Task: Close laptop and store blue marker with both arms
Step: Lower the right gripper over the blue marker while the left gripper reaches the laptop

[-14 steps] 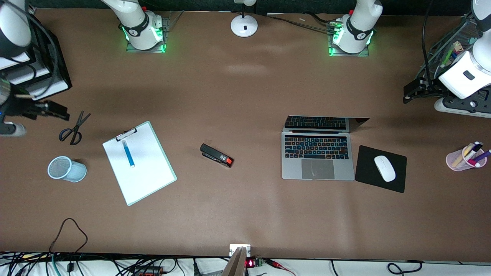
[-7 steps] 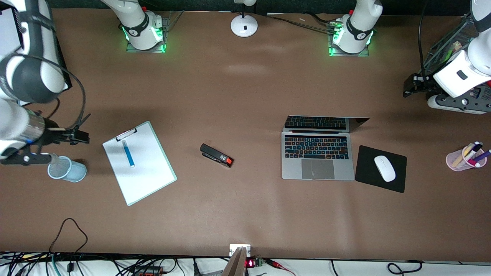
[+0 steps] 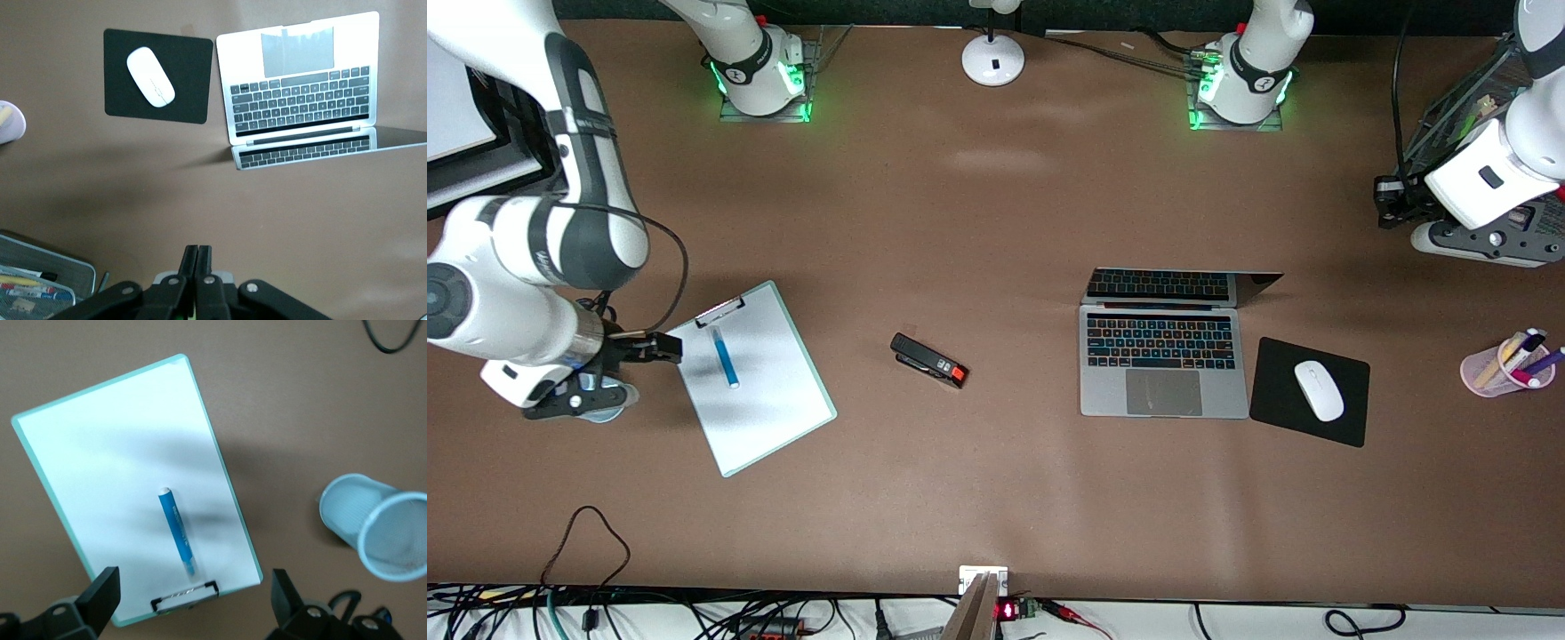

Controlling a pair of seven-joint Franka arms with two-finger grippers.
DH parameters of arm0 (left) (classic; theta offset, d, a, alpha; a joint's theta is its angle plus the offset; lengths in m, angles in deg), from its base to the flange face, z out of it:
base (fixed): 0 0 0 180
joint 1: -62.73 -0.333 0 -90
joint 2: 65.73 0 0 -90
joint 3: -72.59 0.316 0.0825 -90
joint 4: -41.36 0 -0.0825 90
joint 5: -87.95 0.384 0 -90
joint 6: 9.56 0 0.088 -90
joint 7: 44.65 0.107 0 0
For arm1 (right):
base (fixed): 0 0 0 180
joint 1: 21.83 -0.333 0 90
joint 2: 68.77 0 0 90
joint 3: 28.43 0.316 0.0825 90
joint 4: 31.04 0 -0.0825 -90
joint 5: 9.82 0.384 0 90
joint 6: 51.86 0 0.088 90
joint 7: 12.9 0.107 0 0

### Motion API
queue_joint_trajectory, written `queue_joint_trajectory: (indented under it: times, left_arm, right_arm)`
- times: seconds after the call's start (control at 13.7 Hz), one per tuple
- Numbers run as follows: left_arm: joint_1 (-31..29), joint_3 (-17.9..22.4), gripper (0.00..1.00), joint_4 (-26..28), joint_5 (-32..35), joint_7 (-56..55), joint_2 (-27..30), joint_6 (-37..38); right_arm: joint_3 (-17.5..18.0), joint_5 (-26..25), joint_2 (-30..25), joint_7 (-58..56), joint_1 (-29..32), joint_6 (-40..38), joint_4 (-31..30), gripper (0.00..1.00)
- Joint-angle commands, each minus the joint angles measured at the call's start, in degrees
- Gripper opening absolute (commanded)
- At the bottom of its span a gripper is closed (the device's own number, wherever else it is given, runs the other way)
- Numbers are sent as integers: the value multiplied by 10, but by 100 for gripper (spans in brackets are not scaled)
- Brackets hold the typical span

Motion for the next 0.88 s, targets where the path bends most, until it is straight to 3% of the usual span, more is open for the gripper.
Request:
queue_joint_trajectory:
  times: [0.0, 0.37, 0.59, 0.8]
  left_arm:
    - [16, 1, 2, -23, 4, 3, -11, 26]
    - [37, -27, 1, -16, -37, -41, -10, 68]
    - [38, -52, 1, 4, -79, -95, -25, 29]
    - [37, -81, 1, 62, -82, -126, -24, -32]
  right_arm:
    - [1, -5, -2, -40, 0, 38, -40, 100]
    - [1, -5, 10, -43, -9, 130, -106, 100]
    - [1, -5, 30, -74, -21, 146, -114, 100]
    - [1, -4, 47, -115, -21, 166, -112, 100]
